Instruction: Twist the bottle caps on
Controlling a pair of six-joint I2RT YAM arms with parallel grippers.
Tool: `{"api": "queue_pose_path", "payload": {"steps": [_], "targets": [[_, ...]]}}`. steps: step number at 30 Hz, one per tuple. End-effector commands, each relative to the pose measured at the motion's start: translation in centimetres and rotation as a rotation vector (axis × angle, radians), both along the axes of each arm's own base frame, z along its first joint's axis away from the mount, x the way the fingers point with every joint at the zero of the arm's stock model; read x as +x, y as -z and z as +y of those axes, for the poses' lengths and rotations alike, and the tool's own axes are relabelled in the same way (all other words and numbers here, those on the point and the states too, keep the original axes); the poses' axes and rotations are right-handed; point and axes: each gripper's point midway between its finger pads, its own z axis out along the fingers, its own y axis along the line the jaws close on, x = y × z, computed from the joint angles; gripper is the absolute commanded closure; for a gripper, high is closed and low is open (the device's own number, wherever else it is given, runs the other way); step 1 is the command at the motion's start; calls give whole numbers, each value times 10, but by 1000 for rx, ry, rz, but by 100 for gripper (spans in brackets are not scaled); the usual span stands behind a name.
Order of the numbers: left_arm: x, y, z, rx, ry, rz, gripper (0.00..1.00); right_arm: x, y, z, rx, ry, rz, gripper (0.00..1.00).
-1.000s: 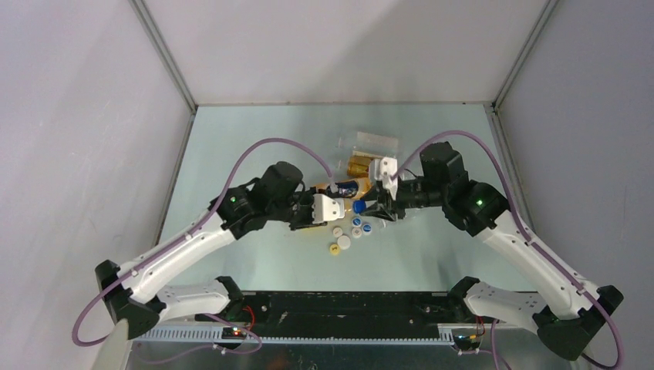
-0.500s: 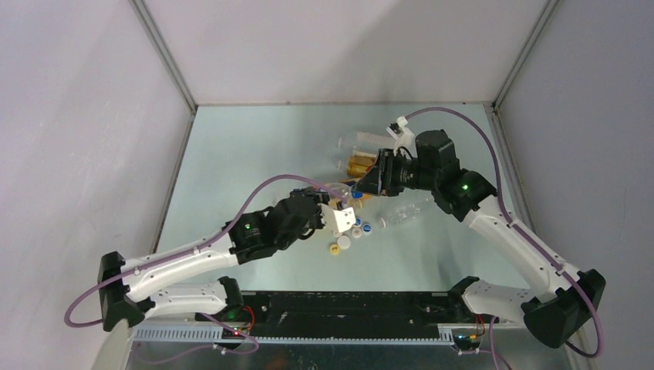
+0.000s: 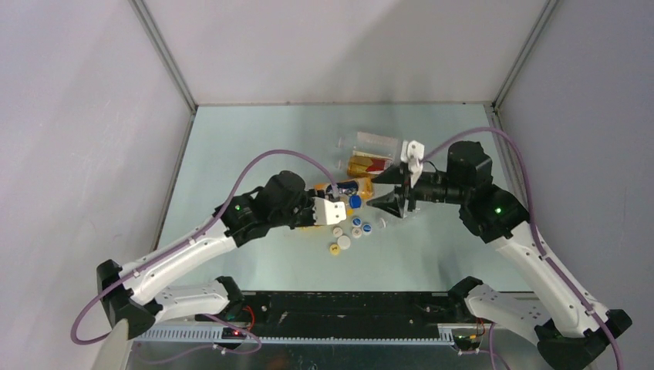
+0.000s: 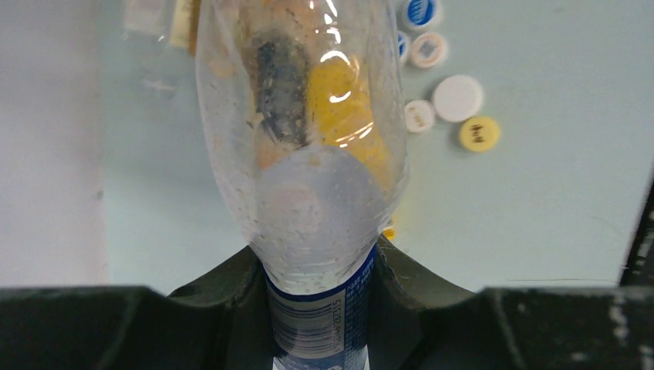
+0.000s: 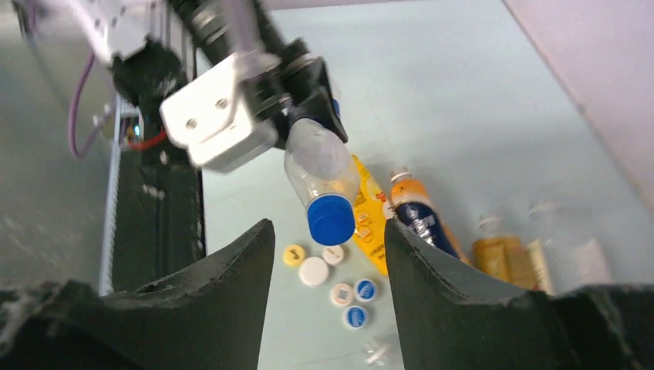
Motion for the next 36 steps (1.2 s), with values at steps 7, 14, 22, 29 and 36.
{"api": "queue_pose_path", "payload": {"steps": [7, 14, 22, 29, 36], "targets": [[-47, -8, -30, -90, 231, 275, 95, -38, 31, 1, -134, -388, -387, 45], [-48, -14, -36, -113, 248, 284, 95, -46, 51, 5, -198, -432, -363, 49], [-48, -17, -40, -122, 255, 289, 94, -43, 61, 4, -251, -417, -347, 57], [-49, -25, -48, -164, 270, 296, 94, -39, 71, 9, -286, -395, -309, 70], [-34, -37, -54, -238, 208, 227, 94, -25, 68, 24, -213, -189, -44, 100]]}}
